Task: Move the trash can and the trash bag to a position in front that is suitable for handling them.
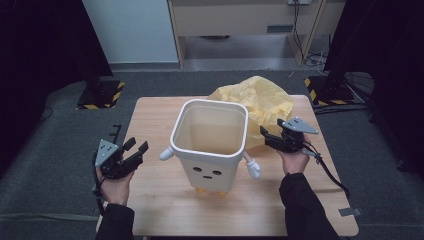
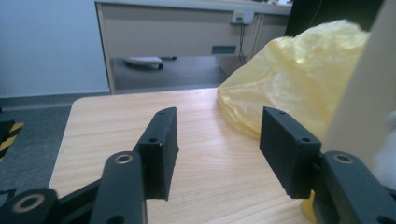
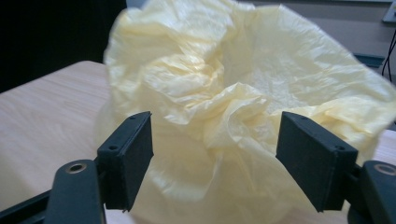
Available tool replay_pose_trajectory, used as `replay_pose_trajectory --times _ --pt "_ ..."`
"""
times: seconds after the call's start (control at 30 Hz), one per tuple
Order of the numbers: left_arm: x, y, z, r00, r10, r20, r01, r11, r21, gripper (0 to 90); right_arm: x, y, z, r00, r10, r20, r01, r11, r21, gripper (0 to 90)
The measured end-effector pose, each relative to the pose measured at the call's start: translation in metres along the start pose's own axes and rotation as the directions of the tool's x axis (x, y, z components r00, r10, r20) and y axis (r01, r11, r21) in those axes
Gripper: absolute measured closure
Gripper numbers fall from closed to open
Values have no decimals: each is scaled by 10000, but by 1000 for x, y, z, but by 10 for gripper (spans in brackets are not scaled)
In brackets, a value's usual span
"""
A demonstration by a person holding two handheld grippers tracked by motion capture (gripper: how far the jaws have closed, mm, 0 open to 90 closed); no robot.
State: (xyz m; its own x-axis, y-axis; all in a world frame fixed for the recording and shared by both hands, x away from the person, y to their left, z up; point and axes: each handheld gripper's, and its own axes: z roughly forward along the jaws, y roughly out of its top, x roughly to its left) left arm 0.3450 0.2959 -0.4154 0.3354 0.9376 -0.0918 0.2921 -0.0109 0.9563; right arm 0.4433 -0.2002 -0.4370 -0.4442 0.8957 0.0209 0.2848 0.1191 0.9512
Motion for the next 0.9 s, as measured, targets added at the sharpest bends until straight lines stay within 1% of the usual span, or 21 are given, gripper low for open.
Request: replay_pose_trajectory --times 0.03,0.1,0.13,0.17,0.2,0.23,0.27,0.37,0.43,0.47,0.53,0.6,0.63,0.67,0.7,0.77,0.8,0.83,0.87,0.9 --pt "1 -1 3 10000 52 -26 -52 10000 69 460 -1 -2 8 10000 28 41 -29 10000 84 301" --pt "4 -5 10 10000 -3 -13 4 9998 219 453 -3 -6 21 9999 115 -46 -113 9996 256 391" --pt "4 -7 13 10000 -23 -15 23 9996 266 451 -4 -9 28 9999 84 -57 -82 9993 355 461" --pt "5 -8 17 10000 14 -5 -13 9993 378 451 -3 -12 34 9998 27 -193 -16 9984 568 522" --pt "5 -10 20 9999 108 -11 -107 9987 489 450 -3 -14 39 9995 -76 -292 93 9982 596 565" --pt "5 -11 23 9998 188 12 -188 9983 554 448 -1 -16 43 9986 -75 -532 107 9982 590 630" --pt "4 -11 25 9997 234 86 -238 9982 556 447 1 -17 47 9972 -36 -753 81 9982 598 675" --pt "2 -11 30 9991 347 254 -358 9982 476 447 9 -19 54 9898 -403 -1367 481 9974 545 823" --pt "1 -10 33 9986 397 336 -410 9984 378 447 18 -16 56 9804 -670 -1854 746 9966 346 869" --pt "1 -9 34 9984 420 384 -435 9982 403 447 22 -13 57 9747 -726 -2116 795 9965 242 887" --pt "-1 -7 36 9976 532 440 -548 9978 363 447 32 -8 57 9597 -791 -2696 804 9967 -63 899" --pt "-2 -5 36 9973 544 497 -557 9981 258 454 42 -3 57 9398 -951 -3283 857 9954 -432 900" --pt "-2 -3 35 9973 526 518 -535 9984 170 454 47 0 57 9277 -1000 -3598 830 9946 -624 900" --pt "-2 -3 35 9973 526 518 -535 9984 170 454 47 0 57 9277 -1000 -3598 830 9946 -624 900" --pt "-2 -1 35 9972 500 559 -503 9987 43 454 51 2 57 9152 -1159 -3860 916 9925 -808 900" --pt "-3 5 35 9969 496 610 -489 9987 -118 456 61 8 58 8824 -1415 -4487 1053 9889 -1047 900" --pt "-3 5 35 9969 496 610 -489 9987 -118 457 61 8 58 8824 -1415 -4487 1053 9889 -1047 900" --pt "-4 7 37 9967 503 629 -496 9987 -124 457 61 8 58 8750 -1348 -4651 970 9898 -1046 900" --pt "-5 9 38 9964 578 620 -573 9983 -96 457 60 8 58 8735 -1329 -4683 988 9904 -968 892" --pt "-7 10 39 9961 637 612 -631 9979 -117 457 56 8 57 8930 -1170 -4346 934 9928 -755 722"
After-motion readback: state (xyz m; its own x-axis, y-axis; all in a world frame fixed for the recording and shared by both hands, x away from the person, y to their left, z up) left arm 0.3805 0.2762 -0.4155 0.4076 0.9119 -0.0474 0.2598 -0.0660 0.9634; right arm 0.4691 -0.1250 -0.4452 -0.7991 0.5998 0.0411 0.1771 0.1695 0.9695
